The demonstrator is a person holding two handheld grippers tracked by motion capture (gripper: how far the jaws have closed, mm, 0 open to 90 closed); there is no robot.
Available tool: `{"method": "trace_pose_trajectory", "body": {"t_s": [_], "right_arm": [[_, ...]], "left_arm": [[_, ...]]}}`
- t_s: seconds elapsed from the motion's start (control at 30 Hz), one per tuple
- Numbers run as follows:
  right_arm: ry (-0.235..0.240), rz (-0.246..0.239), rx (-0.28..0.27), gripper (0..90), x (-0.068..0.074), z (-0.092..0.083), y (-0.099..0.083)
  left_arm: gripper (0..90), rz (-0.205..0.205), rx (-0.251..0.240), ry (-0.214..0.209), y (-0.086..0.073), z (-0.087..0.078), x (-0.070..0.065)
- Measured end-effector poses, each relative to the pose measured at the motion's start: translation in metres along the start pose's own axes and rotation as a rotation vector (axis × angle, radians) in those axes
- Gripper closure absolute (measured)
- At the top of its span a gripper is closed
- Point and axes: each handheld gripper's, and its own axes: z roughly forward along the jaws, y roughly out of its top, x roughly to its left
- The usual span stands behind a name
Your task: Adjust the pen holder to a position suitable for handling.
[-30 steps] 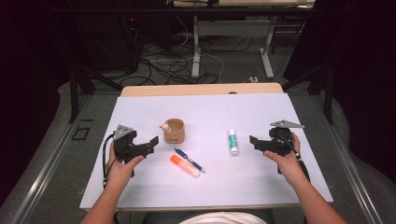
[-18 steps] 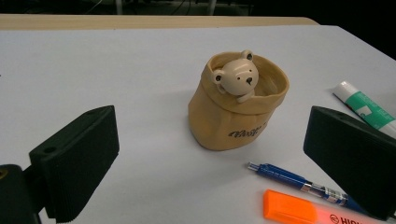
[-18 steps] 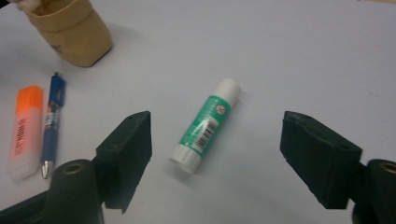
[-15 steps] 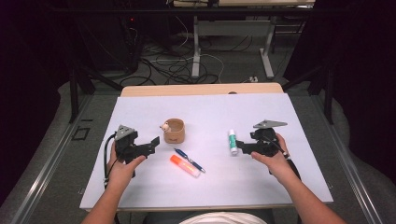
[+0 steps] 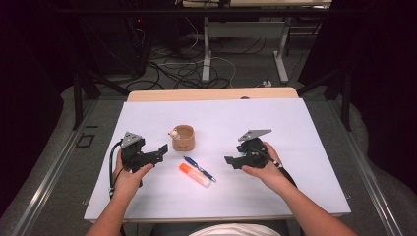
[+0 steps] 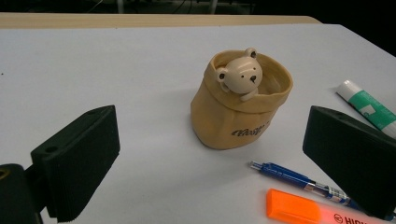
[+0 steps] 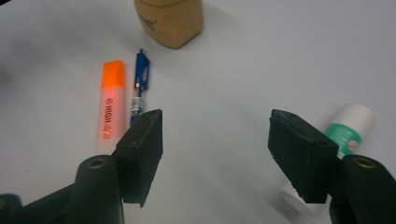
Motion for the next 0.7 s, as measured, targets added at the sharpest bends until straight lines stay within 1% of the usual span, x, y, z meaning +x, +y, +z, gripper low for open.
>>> {"method": "trace_pose_trajectory", "body": {"t_s": [0.03,0.13,0.17,0.2,0.27,0.3,0.33,0.37,0.4,0.43,0.47,0.5,0.57,0.6,0.63,0.7], "right_arm": [[0.008,-0.006,-0.001,39.7,0.008,0.006,0.002],[0.030,-0.036,0.025,42.6,0.019,0.014,0.005],[0.030,-0.036,0.025,42.6,0.019,0.014,0.005],[0.032,-0.046,0.034,43.5,0.022,0.017,0.006],[0.065,-0.069,0.065,46.4,0.032,0.026,0.007],[0.065,-0.069,0.065,46.4,0.032,0.026,0.007],[0.078,-0.078,0.086,47.3,0.038,0.031,0.008],[0.087,-0.089,0.098,47.7,0.041,0.033,0.009],[0.087,-0.090,0.098,48.3,0.044,0.037,0.008],[0.087,-0.090,0.098,48.3,0.044,0.037,0.008],[0.095,-0.106,0.109,49.0,0.046,0.039,0.009],[0.105,-0.137,0.120,50.7,0.051,0.044,0.009],[0.106,-0.138,0.129,51.4,0.054,0.046,0.010],[0.111,-0.128,0.141,51.7,0.057,0.048,0.010],[0.118,-0.140,0.147,53.6,0.061,0.052,0.010],[0.120,-0.143,0.156,54.2,0.063,0.054,0.010]], "left_arm": [[3.9,0.000,-0.001,0.000,0.000,0.000,0.000],[3.9,-0.001,-0.001,0.001,0.000,0.000,0.001],[3.9,-0.001,0.000,0.001,0.000,0.000,0.001],[4.0,-0.001,0.001,0.001,0.000,0.000,0.001],[4.0,-0.002,0.003,0.000,-0.001,0.001,0.001],[4.0,0.002,0.007,-0.001,-0.001,0.001,0.001],[4.1,0.003,0.009,0.000,-0.001,0.001,0.001],[4.1,-0.001,0.007,0.000,-0.001,0.001,0.001],[4.1,0.002,0.011,-0.001,-0.001,0.001,0.002],[4.1,0.001,0.012,0.000,-0.001,0.001,0.002],[4.2,-0.004,0.012,-0.002,-0.001,0.001,0.001],[4.2,-0.003,0.012,-0.002,-0.001,0.001,0.002],[4.3,0.001,0.013,-0.001,-0.001,0.001,0.002],[4.2,0.002,0.014,-0.001,-0.001,0.001,0.002],[4.3,0.002,0.014,-0.001,-0.001,0.001,0.002],[4.3,0.002,0.015,-0.001,-0.001,0.002,0.002]]}}
